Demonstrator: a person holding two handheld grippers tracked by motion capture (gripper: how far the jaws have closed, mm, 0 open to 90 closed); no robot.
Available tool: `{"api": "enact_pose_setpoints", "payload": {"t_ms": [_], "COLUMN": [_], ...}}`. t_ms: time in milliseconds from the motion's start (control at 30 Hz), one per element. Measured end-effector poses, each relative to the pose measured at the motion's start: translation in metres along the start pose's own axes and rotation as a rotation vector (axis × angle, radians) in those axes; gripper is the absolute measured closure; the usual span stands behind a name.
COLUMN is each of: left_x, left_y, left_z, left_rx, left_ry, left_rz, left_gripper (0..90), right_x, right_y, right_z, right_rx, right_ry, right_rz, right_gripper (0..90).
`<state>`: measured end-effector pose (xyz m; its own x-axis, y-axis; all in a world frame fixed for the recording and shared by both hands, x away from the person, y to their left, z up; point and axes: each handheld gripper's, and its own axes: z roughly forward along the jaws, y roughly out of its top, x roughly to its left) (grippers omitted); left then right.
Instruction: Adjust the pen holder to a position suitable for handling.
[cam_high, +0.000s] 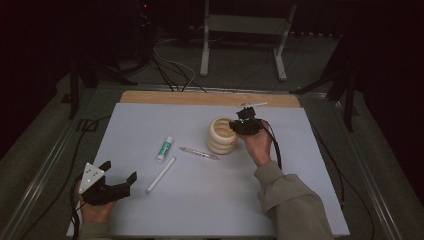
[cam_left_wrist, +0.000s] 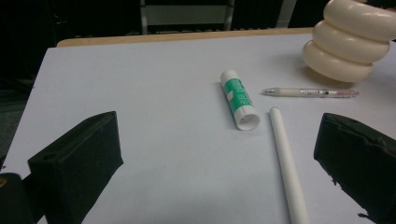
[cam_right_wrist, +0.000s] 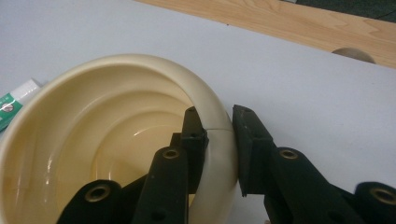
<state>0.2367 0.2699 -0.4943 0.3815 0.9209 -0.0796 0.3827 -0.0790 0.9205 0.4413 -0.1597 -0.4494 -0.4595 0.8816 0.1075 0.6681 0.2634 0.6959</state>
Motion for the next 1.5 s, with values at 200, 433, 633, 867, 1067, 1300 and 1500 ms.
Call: {"api": "enact_pose_setpoints", "payload": {"t_ms": [200, 433, 633, 867, 1067, 1300, 1500], "left_x": [0.0, 0.0, 0.0, 0.0, 0.0, 0.0, 0.0], "left_y": [0.0, 0.0, 0.0, 0.0, 0.0, 0.0, -0.001], "left_z": [0.0, 0.0, 0.0, 0.001, 0.0, 0.0, 0.0], "left_rx": [0.0, 0.0, 0.001, 0.003, 0.002, 0.003, 0.004], "left_ry": [-0.002, -0.005, -0.006, -0.007, -0.006, -0.003, 0.001], "left_rz": [0.0, -0.001, -0.001, -0.002, -0.002, 0.001, -0.004], "left_gripper": [1.4, 1.4, 1.4, 1.4, 1.4, 1.3, 1.3], "right_x": [0.008, 0.014, 0.015, 0.016, 0.013, 0.011, 0.007], "right_y": [0.001, 0.004, 0.004, 0.006, 0.007, 0.01, 0.006], "right_z": [0.006, 0.013, 0.018, 0.02, 0.021, 0.011, -0.013], "right_rx": [0.004, 0.008, 0.023, 0.04, 0.03, -0.045, -0.07], "right_ry": [-0.012, -0.021, -0.024, -0.005, 0.047, 0.054, 0.083], "right_rz": [-0.009, -0.016, -0.003, 0.009, 0.046, 0.034, -0.03], "right_gripper": [76.4, 76.4, 76.3, 75.4, 58.7, 10.2, 0.0]}}
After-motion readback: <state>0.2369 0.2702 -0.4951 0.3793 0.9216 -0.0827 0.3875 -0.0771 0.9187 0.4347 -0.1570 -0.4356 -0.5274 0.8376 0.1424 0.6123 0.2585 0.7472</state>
